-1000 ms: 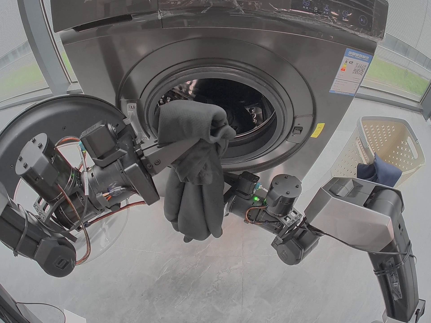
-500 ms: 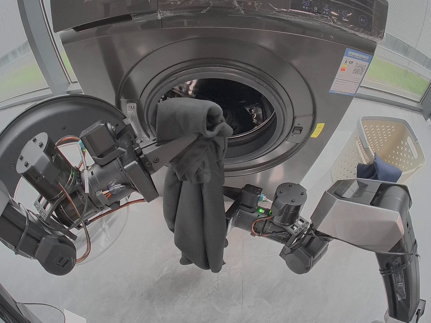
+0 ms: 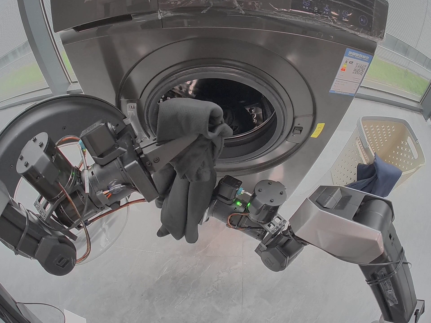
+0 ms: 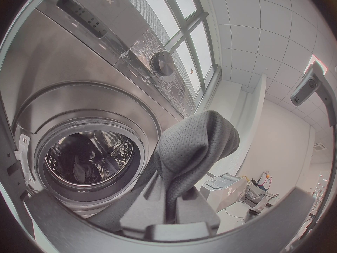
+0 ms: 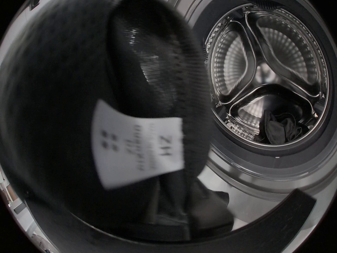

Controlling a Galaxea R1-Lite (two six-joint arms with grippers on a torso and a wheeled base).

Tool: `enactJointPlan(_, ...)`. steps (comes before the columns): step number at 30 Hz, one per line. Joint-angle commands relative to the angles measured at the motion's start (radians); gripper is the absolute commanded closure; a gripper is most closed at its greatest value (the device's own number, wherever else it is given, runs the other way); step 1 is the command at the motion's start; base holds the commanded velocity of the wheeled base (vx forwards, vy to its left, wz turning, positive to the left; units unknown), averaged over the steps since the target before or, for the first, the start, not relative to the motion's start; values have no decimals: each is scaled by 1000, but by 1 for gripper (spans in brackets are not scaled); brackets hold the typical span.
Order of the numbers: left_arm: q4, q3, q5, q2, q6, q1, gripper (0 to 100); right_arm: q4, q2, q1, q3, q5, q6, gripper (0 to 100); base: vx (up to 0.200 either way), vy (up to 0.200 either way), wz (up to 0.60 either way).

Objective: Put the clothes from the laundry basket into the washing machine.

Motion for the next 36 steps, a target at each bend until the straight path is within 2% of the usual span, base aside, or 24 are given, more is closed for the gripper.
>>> enactJointPlan(1,-1,5,3,-12,0,-3,100,-1,-16,-48,55,-14,-2,100,0,0,0)
enactJointPlan(7,-1,10,4,-45,-3,3,100,-3,-113,-169,173,-78,-7,100,0,0,0)
enactJointPlan(11,-1,19,4,-72,-6,7,100,-3,-206,-255,265,-78,1,100,0,0,0)
enactJointPlan(15,0,42,21,-88,-3,34,100,-3,-295,-297,383,-77,-2,100,0,0,0)
enactJointPlan(20,-1,65,92,-89,1,69,100,-3,-400,-306,515,-78,-5,100,0,0,0)
enactJointPlan(22,-1,74,101,-95,1,83,100,-3,-429,-306,541,-78,-7,100,0,0,0)
enactJointPlan(28,-1,100,106,-101,3,129,100,-1,-547,-307,601,-86,-20,100,0,0,0)
enactJointPlan(31,-1,99,106,-103,1,129,100,-1,-587,-306,620,-126,-22,100,0,0,0)
enactJointPlan(32,0,99,106,-103,1,129,100,-1,-590,-306,621,-127,-22,100,0,0,0)
enactJointPlan(36,0,102,107,-94,23,127,100,-1,-640,-295,693,-150,-7,100,0,0,0)
